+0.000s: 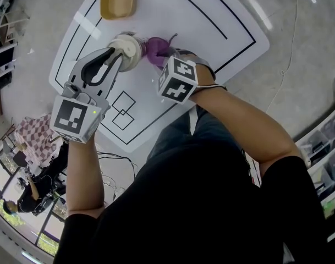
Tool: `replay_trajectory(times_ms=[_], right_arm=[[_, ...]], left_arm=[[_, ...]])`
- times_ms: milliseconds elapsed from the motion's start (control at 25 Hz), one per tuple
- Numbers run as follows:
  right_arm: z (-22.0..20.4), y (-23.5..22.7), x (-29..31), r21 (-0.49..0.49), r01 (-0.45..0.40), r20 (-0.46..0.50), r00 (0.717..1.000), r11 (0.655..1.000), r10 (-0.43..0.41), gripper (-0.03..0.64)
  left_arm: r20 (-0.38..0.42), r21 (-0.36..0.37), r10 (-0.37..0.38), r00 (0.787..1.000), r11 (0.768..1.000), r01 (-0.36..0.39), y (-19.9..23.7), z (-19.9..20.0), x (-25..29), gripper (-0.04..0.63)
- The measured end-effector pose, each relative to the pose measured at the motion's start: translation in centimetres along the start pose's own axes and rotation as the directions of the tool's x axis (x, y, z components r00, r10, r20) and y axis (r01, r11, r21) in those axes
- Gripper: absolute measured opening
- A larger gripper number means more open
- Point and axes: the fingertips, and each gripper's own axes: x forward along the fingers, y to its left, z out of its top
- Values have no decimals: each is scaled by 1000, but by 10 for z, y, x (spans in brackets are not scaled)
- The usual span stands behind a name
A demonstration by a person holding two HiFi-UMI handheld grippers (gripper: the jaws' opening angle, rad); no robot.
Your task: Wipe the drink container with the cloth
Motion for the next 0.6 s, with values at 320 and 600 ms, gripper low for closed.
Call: replay_trajectory(times_ms=[320,600], right_arm=[[-1,-1,-8,29,-25,9,1000,999,24,78],[2,-39,-63,82,17,98,995,997,-25,78]], left_arm=[[2,5,-2,1000,1000,2,2,0,-1,91],[7,8,-6,1000,1000,6,2,2,-2,92]])
